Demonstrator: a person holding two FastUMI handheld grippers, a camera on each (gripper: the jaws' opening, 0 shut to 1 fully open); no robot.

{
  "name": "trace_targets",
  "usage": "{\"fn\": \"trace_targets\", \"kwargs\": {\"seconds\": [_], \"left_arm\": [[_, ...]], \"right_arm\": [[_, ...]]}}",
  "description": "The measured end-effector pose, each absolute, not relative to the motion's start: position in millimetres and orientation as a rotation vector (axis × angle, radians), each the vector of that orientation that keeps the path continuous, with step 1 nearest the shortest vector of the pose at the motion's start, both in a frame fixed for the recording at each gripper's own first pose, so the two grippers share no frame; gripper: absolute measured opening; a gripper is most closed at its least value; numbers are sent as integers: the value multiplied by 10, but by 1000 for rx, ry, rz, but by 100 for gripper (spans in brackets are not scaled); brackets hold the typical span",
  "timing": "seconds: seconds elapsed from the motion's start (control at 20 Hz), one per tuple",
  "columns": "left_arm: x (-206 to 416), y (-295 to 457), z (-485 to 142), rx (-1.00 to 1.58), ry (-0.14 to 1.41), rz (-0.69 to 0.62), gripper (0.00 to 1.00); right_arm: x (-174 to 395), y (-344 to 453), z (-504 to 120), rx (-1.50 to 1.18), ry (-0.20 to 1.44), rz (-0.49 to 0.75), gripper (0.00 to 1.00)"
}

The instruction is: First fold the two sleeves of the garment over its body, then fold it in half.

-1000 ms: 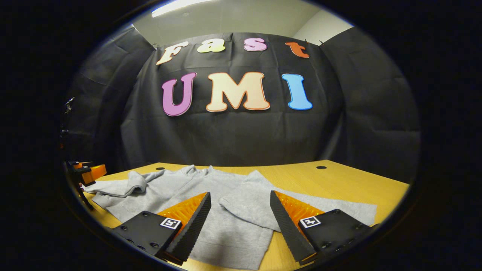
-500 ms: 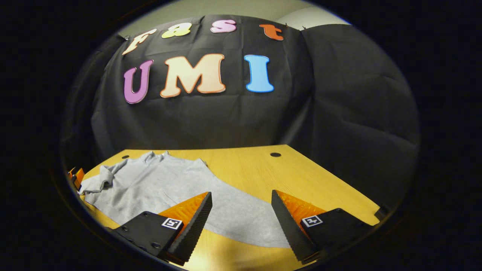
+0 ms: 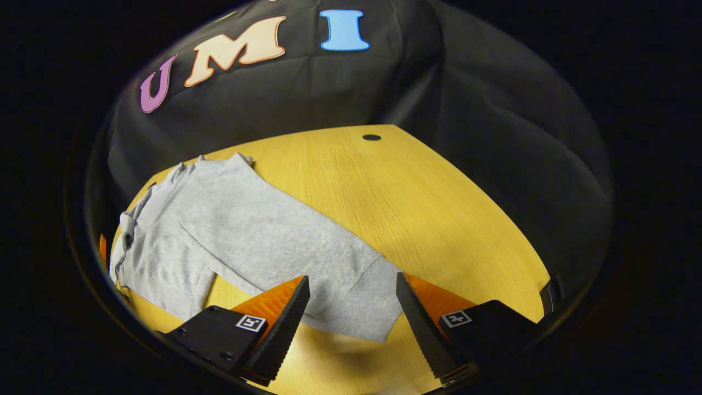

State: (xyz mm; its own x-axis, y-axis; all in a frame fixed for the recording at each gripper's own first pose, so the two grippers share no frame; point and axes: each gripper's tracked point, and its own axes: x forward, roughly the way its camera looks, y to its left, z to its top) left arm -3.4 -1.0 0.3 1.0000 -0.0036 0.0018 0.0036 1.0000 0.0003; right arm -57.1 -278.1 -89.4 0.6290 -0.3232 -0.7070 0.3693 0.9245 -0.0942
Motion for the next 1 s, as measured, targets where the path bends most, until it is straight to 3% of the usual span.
{"fn": "trace_targets", "kwargs": {"seconds": [0.5,0.6,0.7,0.8,0.9,0.95,1.0], "left_arm": [[-42,-12,0,0,-1,-3,94],[-42,-13,-3,-1,-1,-3,93],[-47,-13,1,0,0,-3,93],[-45,-15,0,0,0,-3,93],[-47,-14,-2,-1,0,-3,93],[-48,-15,-4,-1,0,-2,93],[-48,-16,1,0,0,-2,94]], "right_arm": [[-586,-2793,-999,63,830,-378,96],[-586,-2779,-1005,61,828,-370,100],[-577,-2732,-1005,59,830,-344,93],[-573,-2686,-1018,32,832,-323,71],[-559,-2615,-1031,44,848,-313,63],[-539,-2624,-1026,43,846,-322,43],[-537,-2608,-1018,53,842,-326,43]]}}
